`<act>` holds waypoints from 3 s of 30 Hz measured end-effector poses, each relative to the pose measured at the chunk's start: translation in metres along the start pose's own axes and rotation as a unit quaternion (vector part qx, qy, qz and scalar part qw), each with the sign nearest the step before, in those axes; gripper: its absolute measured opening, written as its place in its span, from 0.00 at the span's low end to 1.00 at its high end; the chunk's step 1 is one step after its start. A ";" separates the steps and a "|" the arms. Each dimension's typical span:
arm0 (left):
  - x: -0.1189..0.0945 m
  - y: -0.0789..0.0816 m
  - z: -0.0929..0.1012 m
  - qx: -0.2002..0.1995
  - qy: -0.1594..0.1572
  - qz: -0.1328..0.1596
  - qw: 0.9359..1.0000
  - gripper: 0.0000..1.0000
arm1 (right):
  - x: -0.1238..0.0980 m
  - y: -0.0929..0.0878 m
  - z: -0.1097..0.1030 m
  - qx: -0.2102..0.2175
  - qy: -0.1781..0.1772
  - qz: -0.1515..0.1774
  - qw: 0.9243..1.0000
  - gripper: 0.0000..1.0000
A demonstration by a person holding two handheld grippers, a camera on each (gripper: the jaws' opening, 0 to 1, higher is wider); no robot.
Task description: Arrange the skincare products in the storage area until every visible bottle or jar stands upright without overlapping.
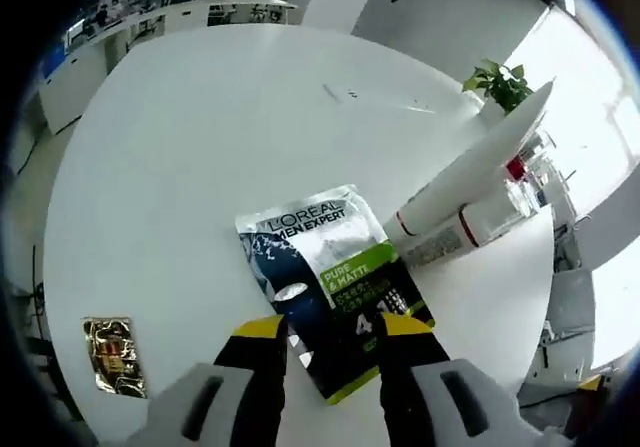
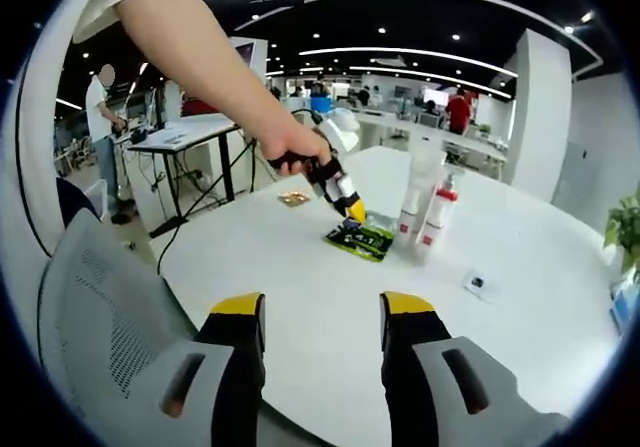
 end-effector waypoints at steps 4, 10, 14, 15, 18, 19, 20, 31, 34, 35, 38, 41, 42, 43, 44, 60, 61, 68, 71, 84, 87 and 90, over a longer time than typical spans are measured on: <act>-0.002 0.000 -0.004 0.005 0.008 0.005 1.000 0.37 | 0.000 0.000 0.000 0.000 0.000 0.000 1.000 0.42; -0.008 0.000 -0.012 0.006 0.009 0.015 1.000 0.38 | 0.000 0.000 0.000 -0.002 0.001 0.000 1.000 0.42; -0.013 0.000 -0.019 0.011 0.015 0.025 1.000 0.40 | 0.000 0.000 0.000 -0.002 0.001 0.000 1.000 0.42; -0.015 0.001 -0.022 0.013 0.018 0.026 0.999 0.41 | 0.000 0.000 0.000 -0.003 0.000 0.001 1.000 0.42; -0.021 0.004 -0.033 0.016 0.030 0.034 0.999 0.43 | 0.000 0.000 0.000 -0.002 -0.001 0.001 1.000 0.42; -0.023 0.005 -0.036 0.014 0.034 0.038 0.999 0.44 | 0.000 0.000 0.000 -0.002 -0.001 0.001 1.000 0.42; -0.027 0.007 -0.041 0.012 0.040 0.042 0.998 0.45 | 0.000 0.000 0.000 -0.002 0.000 0.001 1.000 0.42; -0.055 0.010 -0.098 0.015 0.129 0.053 0.990 0.58 | 0.000 -0.001 0.000 -0.002 -0.001 -0.002 1.000 0.42; -0.059 0.003 -0.110 0.005 0.150 0.043 0.988 0.60 | 0.000 -0.001 0.000 -0.003 0.001 -0.004 1.000 0.41; -0.060 0.000 -0.115 0.004 0.154 0.039 0.987 0.60 | 0.000 -0.001 0.000 -0.002 0.001 -0.004 1.000 0.41; -0.058 -0.007 -0.120 -0.001 0.155 0.028 0.988 0.62 | 0.001 -0.001 0.000 -0.003 0.002 -0.006 1.000 0.42; -0.056 -0.014 -0.123 -0.001 0.164 0.015 0.986 0.63 | 0.001 -0.002 0.000 -0.002 0.003 -0.006 1.000 0.42; -0.056 -0.017 -0.125 0.001 0.172 0.010 0.985 0.63 | 0.001 -0.002 -0.001 -0.002 0.004 -0.007 1.000 0.42; -0.056 -0.019 -0.127 -0.002 0.176 0.005 0.984 0.63 | 0.001 -0.002 -0.001 -0.002 0.004 -0.007 1.000 0.42; -0.056 -0.020 -0.127 -0.003 0.177 0.004 0.984 0.63 | 0.002 -0.002 -0.001 -0.003 0.004 -0.008 1.000 0.41; -0.045 -0.033 -0.129 0.011 0.185 -0.025 0.982 0.60 | 0.002 -0.003 -0.001 -0.003 0.003 -0.011 1.000 0.41; -0.045 -0.033 -0.129 0.012 0.186 -0.026 0.982 0.60 | 0.002 -0.002 0.000 -0.002 0.002 -0.011 1.000 0.41; -0.045 -0.032 -0.129 0.015 0.177 -0.026 0.984 0.58 | 0.002 -0.003 -0.001 -0.004 0.005 -0.013 1.000 0.41; -0.044 -0.030 -0.131 0.019 0.174 -0.025 0.984 0.56 | 0.002 -0.003 -0.002 -0.005 0.007 -0.015 1.000 0.40; -0.045 -0.029 -0.126 0.040 0.167 -0.022 0.985 0.41 | 0.002 -0.003 -0.001 -0.007 0.006 -0.018 1.000 0.40; -0.049 -0.030 -0.122 0.051 0.169 -0.024 0.984 0.39 | 0.002 -0.003 -0.001 -0.008 0.005 -0.016 1.000 0.40; -0.053 -0.033 -0.118 0.054 0.164 -0.023 0.985 0.38 | 0.002 -0.002 -0.001 -0.009 0.006 -0.013 1.000 0.40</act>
Point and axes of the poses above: the point that each gripper's makers call its tool centre point, and the gripper's own axes: x roughly forward along the fingers, z roughly to its right, y roughly out of its top, the point moved 8 cm from there along -x, roughly backward along the fingers, and after that the axes turned 1 degree about y, right-handed, at the moved point
